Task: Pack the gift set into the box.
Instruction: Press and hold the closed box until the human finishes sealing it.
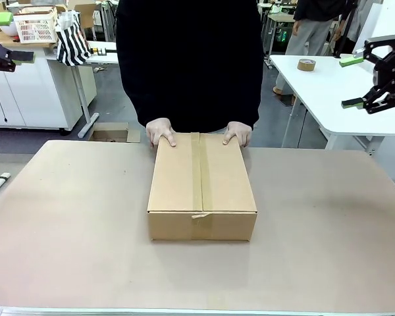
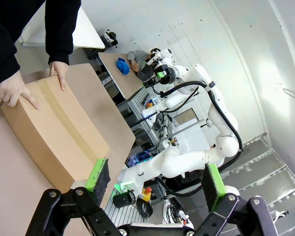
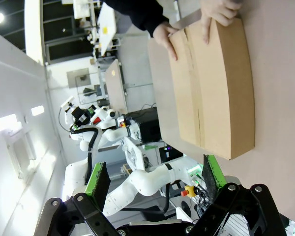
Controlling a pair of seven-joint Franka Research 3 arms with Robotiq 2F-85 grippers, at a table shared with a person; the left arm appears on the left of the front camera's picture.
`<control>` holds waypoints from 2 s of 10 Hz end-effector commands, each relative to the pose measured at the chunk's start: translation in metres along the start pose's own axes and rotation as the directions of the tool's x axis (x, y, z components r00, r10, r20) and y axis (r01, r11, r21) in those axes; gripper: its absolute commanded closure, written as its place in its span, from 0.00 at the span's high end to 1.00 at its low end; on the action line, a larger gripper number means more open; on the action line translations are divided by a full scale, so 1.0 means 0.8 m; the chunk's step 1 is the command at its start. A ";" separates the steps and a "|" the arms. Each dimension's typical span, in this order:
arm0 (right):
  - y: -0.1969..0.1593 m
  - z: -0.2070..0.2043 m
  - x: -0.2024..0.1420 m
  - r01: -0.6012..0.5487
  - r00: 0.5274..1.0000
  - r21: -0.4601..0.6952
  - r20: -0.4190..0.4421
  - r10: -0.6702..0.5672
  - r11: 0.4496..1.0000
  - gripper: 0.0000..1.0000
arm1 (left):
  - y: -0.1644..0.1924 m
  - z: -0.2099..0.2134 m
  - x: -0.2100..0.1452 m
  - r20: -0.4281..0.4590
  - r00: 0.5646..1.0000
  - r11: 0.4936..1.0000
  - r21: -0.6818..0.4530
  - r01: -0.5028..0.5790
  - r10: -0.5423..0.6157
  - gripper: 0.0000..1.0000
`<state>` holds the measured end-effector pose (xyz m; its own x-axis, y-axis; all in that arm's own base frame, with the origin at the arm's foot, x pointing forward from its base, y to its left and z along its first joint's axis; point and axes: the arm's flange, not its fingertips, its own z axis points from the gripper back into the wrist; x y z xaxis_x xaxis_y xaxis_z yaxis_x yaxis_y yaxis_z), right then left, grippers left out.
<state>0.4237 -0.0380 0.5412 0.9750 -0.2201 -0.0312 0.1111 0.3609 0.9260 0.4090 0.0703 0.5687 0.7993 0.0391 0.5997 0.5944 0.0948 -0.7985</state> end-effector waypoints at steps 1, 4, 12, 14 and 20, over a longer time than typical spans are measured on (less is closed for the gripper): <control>-0.001 -0.001 0.000 -0.011 1.000 -0.011 0.007 0.011 1.000 1.00 | -0.002 -0.001 -0.004 -0.006 1.000 1.000 0.010 -0.008 0.008 1.00; -0.001 -0.001 0.000 -0.011 1.000 -0.011 0.007 0.011 1.000 1.00 | -0.002 -0.001 -0.004 -0.006 1.000 1.000 0.010 -0.008 0.008 1.00; 0.051 -0.167 -0.086 -0.948 0.318 0.056 0.157 0.935 0.313 1.00 | 0.010 -0.193 -0.041 -0.415 0.553 0.549 0.143 0.824 -0.722 1.00; 0.026 -0.174 -0.124 -0.967 0.253 0.013 0.132 0.958 0.254 1.00 | 0.014 -0.220 -0.065 -0.379 0.538 0.529 0.139 0.837 -0.753 1.00; 0.011 -0.264 -0.050 -0.971 0.170 0.196 0.171 0.970 0.136 1.00 | 0.128 -0.255 -0.030 -0.333 0.340 0.341 0.057 0.938 -0.880 1.00</control>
<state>0.3932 0.1450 0.5084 0.3936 0.2095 0.8951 -0.9100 0.2267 0.3471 0.4282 -0.1126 0.5029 -0.0819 -0.4629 0.8826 0.9721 0.1581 0.1731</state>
